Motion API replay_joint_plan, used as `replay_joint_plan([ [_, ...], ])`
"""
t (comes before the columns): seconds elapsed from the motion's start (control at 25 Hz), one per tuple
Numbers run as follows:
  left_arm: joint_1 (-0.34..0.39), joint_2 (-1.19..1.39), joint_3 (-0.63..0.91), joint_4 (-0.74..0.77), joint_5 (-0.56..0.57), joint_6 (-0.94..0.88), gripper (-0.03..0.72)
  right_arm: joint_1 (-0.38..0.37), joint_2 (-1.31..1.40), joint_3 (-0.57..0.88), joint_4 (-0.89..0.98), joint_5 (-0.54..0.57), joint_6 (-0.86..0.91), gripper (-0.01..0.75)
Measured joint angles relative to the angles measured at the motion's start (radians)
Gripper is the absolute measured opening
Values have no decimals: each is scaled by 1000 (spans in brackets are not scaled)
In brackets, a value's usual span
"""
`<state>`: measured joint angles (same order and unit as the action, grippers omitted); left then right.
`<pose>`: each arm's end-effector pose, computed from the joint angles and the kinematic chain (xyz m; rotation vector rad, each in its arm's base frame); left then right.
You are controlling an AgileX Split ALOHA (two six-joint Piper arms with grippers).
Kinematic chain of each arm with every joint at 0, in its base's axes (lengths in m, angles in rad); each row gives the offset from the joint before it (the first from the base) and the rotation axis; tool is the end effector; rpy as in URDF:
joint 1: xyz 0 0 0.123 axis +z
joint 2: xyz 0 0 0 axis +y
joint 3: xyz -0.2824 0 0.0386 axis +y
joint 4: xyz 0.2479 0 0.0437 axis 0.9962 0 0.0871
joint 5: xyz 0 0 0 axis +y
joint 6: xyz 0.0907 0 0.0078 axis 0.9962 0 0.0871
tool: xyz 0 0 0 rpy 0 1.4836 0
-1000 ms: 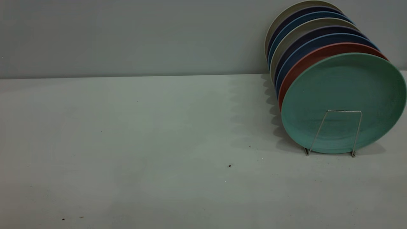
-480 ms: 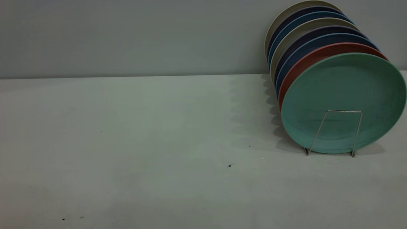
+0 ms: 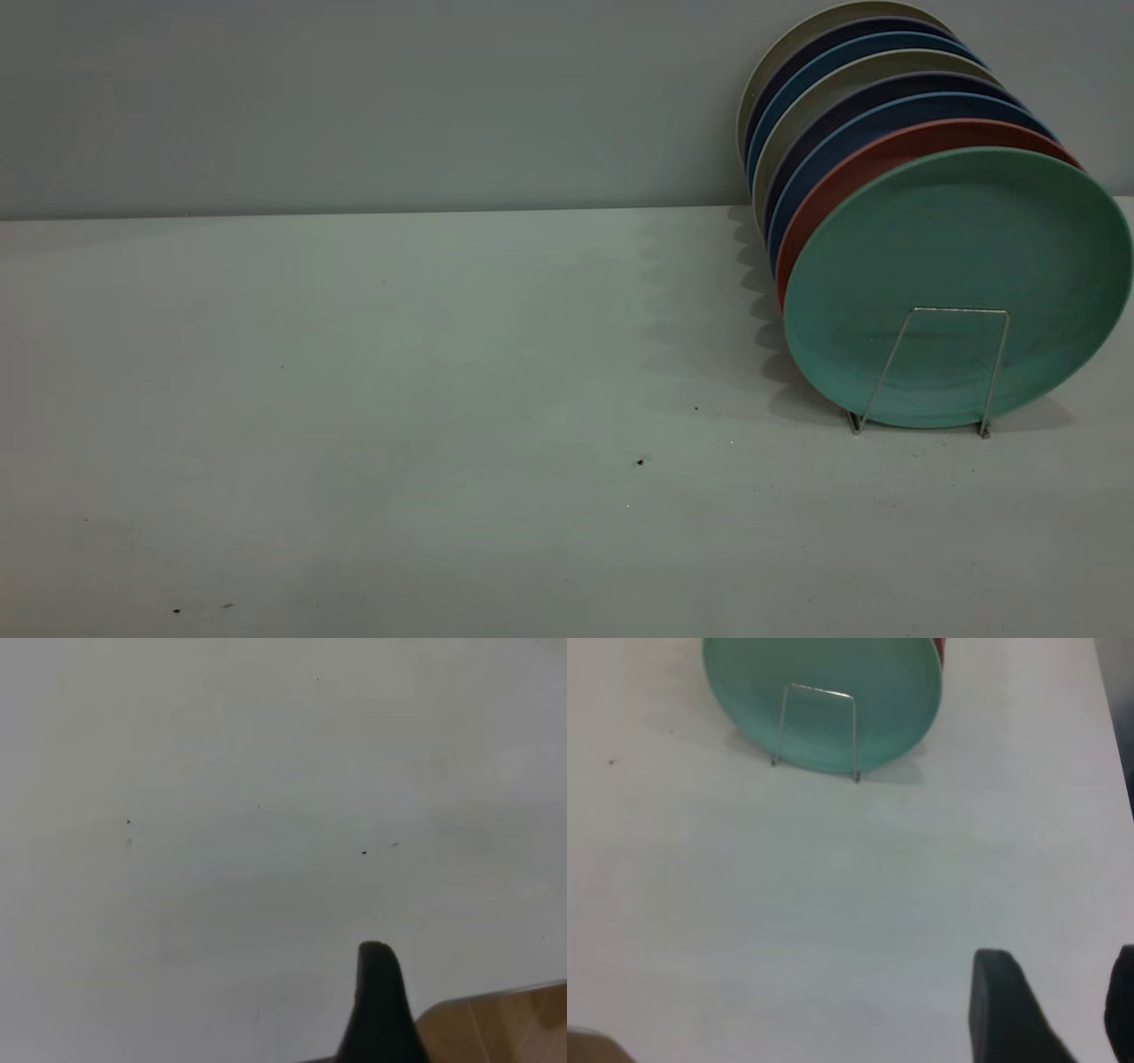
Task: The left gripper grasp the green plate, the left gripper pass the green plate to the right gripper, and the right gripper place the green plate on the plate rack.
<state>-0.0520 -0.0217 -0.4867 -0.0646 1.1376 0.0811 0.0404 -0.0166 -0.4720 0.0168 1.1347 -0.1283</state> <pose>-0.0103 -0.0048 0.2674 0.1468 2.1065 -0.0607 -0.0076 0.0011 0.2635 -0.1809 2.1220 -0.0315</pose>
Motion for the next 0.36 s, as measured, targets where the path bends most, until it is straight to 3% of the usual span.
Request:
replay_joint_plan([
  [0.36,0,0,0,0,0,0,568,0,0,0,-31,0,70,294],
])
